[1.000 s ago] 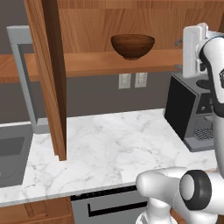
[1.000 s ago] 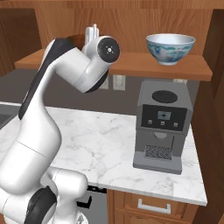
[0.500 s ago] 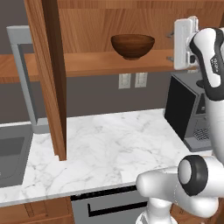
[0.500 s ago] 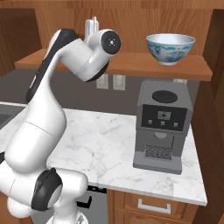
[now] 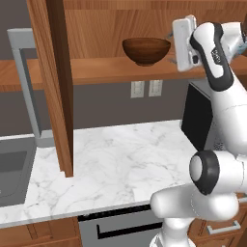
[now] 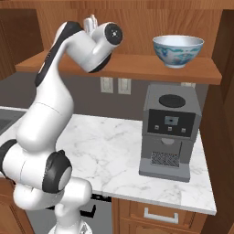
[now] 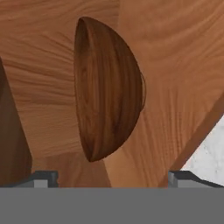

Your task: Move the bowls from the cabinet to the plates on the dining table.

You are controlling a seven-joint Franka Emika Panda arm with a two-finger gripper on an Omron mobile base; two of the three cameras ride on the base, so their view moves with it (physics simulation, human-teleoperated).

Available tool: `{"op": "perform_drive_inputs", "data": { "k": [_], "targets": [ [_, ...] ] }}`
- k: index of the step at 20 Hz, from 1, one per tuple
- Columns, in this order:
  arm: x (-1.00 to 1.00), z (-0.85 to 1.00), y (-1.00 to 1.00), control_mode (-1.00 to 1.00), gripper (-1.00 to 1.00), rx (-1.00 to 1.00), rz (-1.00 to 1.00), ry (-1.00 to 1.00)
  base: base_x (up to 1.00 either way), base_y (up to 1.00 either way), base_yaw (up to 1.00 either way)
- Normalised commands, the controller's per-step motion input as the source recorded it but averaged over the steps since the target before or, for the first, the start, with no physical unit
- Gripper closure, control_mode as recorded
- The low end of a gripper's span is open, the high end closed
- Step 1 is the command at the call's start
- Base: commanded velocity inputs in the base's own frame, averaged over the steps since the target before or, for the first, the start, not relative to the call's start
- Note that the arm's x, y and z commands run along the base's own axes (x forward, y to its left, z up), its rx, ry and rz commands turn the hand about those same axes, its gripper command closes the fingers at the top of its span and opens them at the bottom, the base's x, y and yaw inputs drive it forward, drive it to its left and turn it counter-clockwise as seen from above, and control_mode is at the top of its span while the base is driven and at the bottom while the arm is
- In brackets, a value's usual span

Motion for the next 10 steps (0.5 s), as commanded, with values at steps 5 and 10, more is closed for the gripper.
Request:
{"op": "perform_drive_inputs", "data": {
  "k": [5, 10],
  "targets": [
    [0.56, 0.0, 0.21, -1.0, -1.0, -0.15, 0.08, 0.0, 0.0, 0.0, 0.0],
    [0.17, 0.0, 0.01, -1.0, -1.0, -0.1, 0.02, 0.01, 0.0, 0.0, 0.0]
  ]
}}
